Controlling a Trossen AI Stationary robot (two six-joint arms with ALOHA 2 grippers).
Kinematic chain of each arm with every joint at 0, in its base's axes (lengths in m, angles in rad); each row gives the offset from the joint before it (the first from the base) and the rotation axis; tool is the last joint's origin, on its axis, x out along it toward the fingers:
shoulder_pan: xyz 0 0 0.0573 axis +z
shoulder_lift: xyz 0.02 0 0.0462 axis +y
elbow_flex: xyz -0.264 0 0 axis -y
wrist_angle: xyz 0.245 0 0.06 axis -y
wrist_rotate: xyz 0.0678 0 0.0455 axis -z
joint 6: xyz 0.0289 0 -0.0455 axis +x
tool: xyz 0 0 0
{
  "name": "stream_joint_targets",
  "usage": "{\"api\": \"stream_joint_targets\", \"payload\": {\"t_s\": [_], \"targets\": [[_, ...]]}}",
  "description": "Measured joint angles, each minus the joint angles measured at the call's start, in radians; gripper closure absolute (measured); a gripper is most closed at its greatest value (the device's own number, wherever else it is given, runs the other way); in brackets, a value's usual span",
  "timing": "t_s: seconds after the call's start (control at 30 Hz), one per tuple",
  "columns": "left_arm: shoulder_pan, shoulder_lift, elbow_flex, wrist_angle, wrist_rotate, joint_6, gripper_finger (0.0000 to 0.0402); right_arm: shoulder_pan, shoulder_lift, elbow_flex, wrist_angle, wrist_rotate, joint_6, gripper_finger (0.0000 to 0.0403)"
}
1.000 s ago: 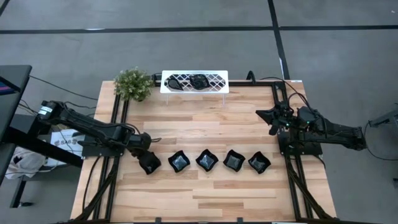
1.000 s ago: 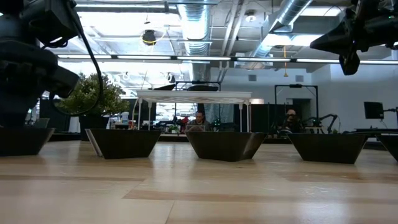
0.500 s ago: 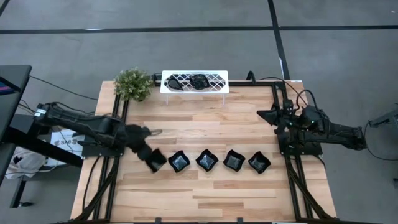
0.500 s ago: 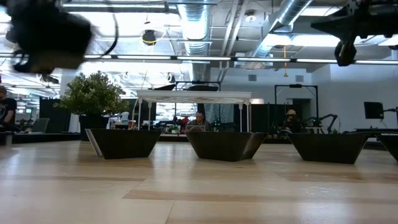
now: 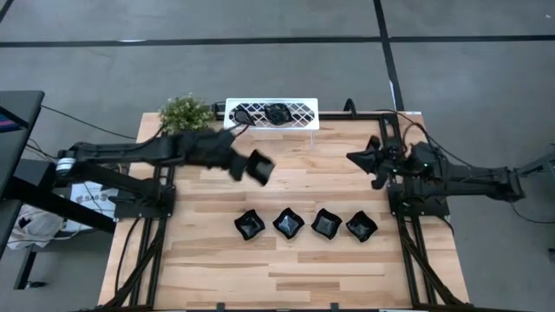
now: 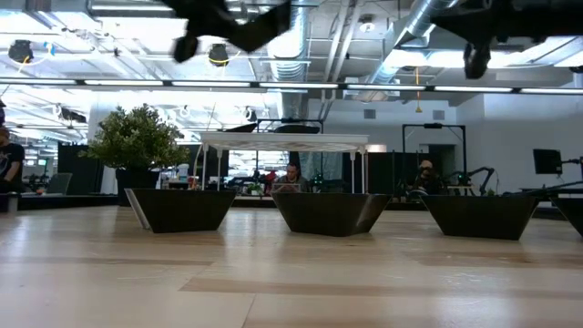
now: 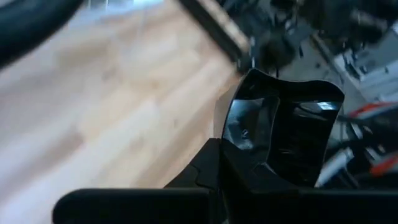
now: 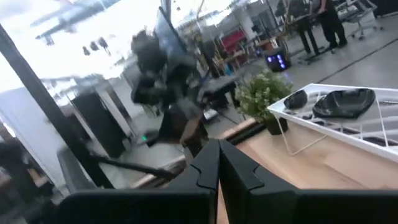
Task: Pick & Place Mini shaped plates
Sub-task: Put the black distorted square plate on the shelf
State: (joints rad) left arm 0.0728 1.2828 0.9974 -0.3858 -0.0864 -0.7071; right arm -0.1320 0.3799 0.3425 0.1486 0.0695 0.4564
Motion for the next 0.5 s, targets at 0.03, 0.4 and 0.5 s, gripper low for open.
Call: {"api": "stream_joint_targets", "payload": {"t_s": [0.03, 0.4, 0.5], "targets": [[0.019, 0.035, 0.026, 0.027, 0.0, 0.025, 0.0396, 0.001, 0.029, 0.028, -0.021, -0.005, -0.019, 0.0401], [0.108, 0.368, 0.267, 0.209, -0.14, 0.156, 0.0396, 0.0, 0.332, 0.523, -0.594, 0.141, -0.297, 0.0401], [0.108, 0.399, 0.278, 0.268, -0.211, 0.156, 0.0396, 0.0, 0.407, 0.618, -0.662, 0.231, -0.306, 0.0401]]}}
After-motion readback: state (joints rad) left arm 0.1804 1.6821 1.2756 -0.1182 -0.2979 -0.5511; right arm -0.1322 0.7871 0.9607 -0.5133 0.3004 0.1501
